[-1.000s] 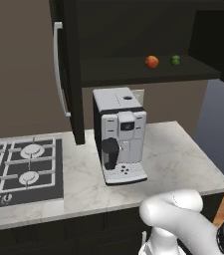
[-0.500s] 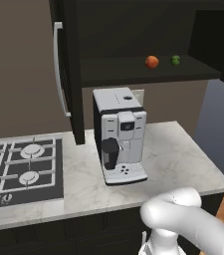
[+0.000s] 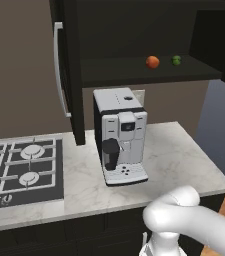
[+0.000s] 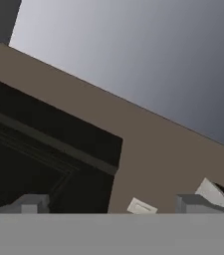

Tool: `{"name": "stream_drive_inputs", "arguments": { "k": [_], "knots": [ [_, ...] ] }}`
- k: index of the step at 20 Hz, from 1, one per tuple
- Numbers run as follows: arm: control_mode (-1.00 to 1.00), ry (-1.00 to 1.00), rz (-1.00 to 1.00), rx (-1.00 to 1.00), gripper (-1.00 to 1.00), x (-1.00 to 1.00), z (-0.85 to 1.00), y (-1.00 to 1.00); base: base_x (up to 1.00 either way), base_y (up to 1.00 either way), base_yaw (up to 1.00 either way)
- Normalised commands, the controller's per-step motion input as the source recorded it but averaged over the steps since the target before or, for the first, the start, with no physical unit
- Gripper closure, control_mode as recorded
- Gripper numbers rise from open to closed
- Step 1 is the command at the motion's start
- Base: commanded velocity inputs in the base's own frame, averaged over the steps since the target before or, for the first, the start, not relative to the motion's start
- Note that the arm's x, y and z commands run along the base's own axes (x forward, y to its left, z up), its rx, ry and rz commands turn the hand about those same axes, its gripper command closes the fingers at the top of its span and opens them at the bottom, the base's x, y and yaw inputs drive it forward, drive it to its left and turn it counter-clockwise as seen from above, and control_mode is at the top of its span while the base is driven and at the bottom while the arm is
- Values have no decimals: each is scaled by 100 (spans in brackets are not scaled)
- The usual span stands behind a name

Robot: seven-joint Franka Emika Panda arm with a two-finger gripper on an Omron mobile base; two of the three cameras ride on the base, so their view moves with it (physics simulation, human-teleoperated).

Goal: Pick the apple, avocado from the counter and place them in the cabinet. Then close the cabinet.

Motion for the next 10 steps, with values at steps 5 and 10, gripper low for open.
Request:
{"name": "stream_drive_inputs", "arguments": {
  "k": [5, 10],
  "knots": [
    [-100, -6, 16, 7, -100, 100, -14, 60, 0, 0, 0],
    [-100, -18, 20, 3, -100, 96, 0, 79, 0, 0, 0]
  ]
}}
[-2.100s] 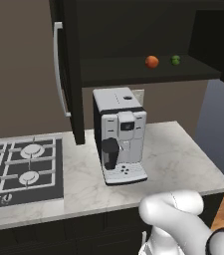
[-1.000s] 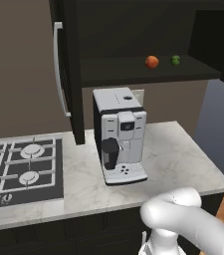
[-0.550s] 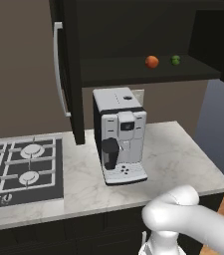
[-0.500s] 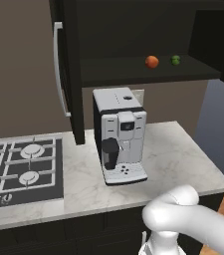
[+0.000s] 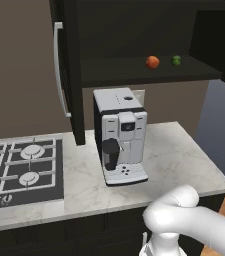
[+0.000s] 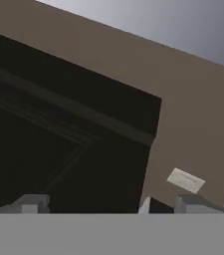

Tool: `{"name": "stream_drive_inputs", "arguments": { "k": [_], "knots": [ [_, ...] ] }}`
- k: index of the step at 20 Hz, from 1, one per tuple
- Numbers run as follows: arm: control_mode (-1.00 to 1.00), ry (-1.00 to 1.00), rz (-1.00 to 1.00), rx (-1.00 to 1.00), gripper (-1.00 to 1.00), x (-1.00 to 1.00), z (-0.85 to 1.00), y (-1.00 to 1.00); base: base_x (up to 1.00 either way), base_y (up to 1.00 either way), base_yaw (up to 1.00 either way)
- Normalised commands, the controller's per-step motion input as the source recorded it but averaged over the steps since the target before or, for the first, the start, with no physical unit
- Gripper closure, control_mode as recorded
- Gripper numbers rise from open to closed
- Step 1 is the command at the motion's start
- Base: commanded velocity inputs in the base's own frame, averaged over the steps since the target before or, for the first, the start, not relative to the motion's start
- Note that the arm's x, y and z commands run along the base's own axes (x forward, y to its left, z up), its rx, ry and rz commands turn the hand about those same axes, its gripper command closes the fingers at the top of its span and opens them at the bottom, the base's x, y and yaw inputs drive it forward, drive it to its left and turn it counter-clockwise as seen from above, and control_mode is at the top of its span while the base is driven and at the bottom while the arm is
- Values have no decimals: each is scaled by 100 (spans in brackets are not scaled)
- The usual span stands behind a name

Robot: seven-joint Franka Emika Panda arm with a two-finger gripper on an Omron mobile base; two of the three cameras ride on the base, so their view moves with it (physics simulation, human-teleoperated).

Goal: Pick the apple, avocado from the counter and place them in the cabinet. Then close the cabinet.

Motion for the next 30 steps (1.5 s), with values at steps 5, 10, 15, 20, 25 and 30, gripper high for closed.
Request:
{"name": "stream_drive_inputs", "arguments": {
  "k": [5, 10, 15, 20, 25, 30],
  "knots": [
    [-100, -18, 25, 0, -100, 64, 0, 91, 0, 0, 0],
    [-100, -18, 35, 0, -100, 3, 17, 100, 0, 0, 0],
    [-100, -15, 24, -1, -100, 24, 48, 100, 0, 0, 0],
    [-100, 1, -3, 0, -100, 96, 23, 98, 0, 0, 0],
    [-100, 10, -21, 0, -100, 89, 19, 91, 0, 0, 0],
    [-100, 17, -33, 0, -100, 57, 28, 89, 0, 0, 0]
  ]
}}
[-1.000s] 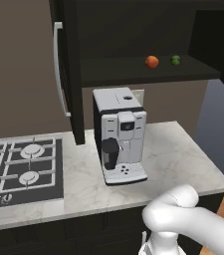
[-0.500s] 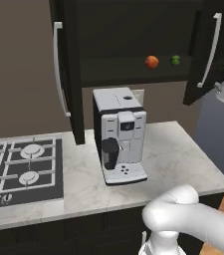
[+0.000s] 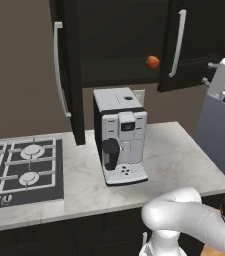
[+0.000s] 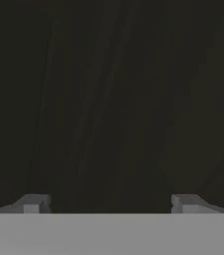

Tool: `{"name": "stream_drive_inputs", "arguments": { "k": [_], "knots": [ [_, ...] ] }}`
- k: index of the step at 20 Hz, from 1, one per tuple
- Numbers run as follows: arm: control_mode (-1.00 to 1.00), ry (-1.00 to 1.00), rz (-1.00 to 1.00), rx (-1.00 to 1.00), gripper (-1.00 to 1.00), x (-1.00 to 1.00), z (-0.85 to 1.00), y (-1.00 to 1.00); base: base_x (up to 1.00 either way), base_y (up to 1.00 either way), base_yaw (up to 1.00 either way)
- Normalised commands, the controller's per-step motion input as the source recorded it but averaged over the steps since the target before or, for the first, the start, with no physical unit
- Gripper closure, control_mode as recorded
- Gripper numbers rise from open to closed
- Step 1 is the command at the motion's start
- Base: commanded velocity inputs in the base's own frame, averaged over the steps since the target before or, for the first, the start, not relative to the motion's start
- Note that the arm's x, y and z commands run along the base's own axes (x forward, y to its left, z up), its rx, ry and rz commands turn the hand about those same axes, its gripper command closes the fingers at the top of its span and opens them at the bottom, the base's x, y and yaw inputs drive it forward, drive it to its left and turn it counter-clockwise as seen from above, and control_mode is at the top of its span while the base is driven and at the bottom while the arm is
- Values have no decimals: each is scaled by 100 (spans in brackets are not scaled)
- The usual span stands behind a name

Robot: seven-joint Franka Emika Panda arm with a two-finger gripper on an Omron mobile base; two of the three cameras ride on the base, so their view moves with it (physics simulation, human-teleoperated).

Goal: Pick the apple, avocado from the counter and place them in the cabinet. Then close the cabinet.

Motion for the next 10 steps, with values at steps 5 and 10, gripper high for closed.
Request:
{"name": "stream_drive_inputs", "arguments": {
  "k": [5, 10],
  "knots": [
    [-100, 29, -36, 0, -100, 92, 6, 92, 0, 0, 0],
    [-100, 34, -32, 0, -100, 100, 0, 77, 0, 0, 0]
  ]
}}
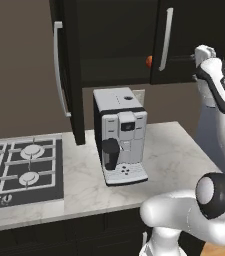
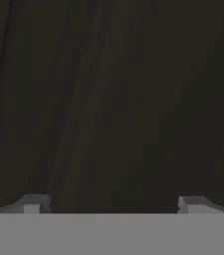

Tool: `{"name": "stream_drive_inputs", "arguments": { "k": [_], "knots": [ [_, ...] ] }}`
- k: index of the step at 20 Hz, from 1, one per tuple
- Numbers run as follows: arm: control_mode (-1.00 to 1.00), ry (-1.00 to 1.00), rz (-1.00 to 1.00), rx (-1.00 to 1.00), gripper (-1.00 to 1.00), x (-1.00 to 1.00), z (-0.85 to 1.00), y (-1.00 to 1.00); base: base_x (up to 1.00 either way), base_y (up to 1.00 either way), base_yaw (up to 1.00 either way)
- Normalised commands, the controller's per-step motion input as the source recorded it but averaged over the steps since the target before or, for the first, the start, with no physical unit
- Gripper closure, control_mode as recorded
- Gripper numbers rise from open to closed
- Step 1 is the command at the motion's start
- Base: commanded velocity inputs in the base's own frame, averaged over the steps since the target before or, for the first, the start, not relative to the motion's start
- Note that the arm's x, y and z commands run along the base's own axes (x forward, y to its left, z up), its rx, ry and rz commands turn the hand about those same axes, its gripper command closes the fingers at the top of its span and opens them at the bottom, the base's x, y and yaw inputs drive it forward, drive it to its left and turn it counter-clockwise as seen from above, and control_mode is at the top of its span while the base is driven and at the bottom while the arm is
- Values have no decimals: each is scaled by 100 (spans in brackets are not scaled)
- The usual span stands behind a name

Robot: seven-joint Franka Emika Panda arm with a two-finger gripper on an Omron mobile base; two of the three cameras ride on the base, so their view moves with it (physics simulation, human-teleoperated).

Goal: Pick the apple, avocado from the counter and place them in the cabinet. Then close the cabinet.

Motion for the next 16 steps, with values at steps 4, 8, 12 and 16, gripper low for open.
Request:
{"name": "stream_drive_inputs", "arguments": {
  "k": [4, 8, 12, 16],
  "knots": [
    [-100, 28, -25, 0, -100, 94, -7, 29, 0, 0, 0],
    [-100, 10, -11, 0, -100, -32, 6, 21, 0, 0, 0],
    [-100, 7, 0, 0, -100, -100, 36, 55, 0, 0, 0],
    [-100, 11, 4, 0, -100, -100, 32, 75, 0, 0, 0]
  ]
}}
